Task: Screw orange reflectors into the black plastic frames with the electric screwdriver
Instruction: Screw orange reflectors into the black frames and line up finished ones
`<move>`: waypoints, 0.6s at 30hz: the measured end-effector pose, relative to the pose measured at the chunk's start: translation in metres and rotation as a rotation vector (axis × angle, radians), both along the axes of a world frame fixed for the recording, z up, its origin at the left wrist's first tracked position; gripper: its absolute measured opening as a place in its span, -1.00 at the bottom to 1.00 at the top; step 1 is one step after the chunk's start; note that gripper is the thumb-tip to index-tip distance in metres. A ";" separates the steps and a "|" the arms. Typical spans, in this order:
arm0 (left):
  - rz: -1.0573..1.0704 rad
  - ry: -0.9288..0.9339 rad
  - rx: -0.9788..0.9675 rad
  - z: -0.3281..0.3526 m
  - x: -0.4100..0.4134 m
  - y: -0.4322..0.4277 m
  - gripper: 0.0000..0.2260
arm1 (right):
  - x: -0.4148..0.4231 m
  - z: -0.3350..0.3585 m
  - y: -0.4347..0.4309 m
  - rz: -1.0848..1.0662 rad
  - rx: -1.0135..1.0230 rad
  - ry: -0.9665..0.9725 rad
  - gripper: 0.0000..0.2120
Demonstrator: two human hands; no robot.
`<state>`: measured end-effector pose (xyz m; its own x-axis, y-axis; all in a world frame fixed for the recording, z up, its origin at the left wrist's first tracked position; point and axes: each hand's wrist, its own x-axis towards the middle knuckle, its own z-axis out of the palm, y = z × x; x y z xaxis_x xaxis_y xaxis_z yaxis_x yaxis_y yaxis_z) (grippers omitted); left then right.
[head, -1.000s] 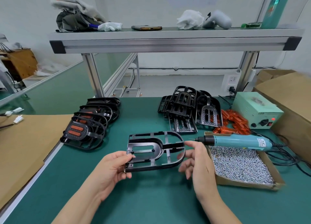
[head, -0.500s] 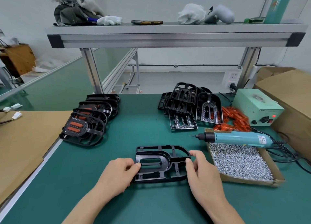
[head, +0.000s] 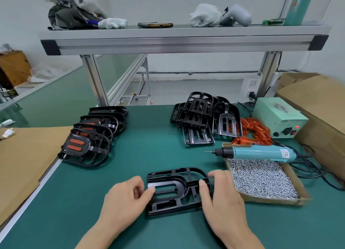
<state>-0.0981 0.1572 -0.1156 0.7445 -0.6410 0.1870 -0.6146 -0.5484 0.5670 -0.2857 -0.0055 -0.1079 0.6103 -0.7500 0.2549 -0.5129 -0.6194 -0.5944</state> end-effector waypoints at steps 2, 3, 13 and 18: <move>-0.014 -0.010 -0.193 -0.004 -0.001 0.001 -0.75 | 0.001 0.000 0.000 0.004 -0.021 -0.069 -0.81; -0.065 0.019 -0.243 -0.003 -0.001 0.001 -0.71 | 0.001 0.001 0.000 0.008 -0.038 -0.115 -0.80; -0.370 0.094 0.117 -0.007 0.003 -0.005 -0.03 | 0.005 0.060 -0.075 -0.046 -0.202 -0.358 -0.92; -0.370 0.061 0.101 -0.008 0.003 -0.007 -0.02 | 0.014 0.095 -0.185 -0.213 -0.124 0.045 -0.85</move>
<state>-0.0953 0.1505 -0.1233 0.4677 -0.8810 0.0718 -0.7479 -0.3511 0.5633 -0.2718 -0.1901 -0.0129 0.4544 -0.8279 0.3289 -0.6643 -0.5609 -0.4940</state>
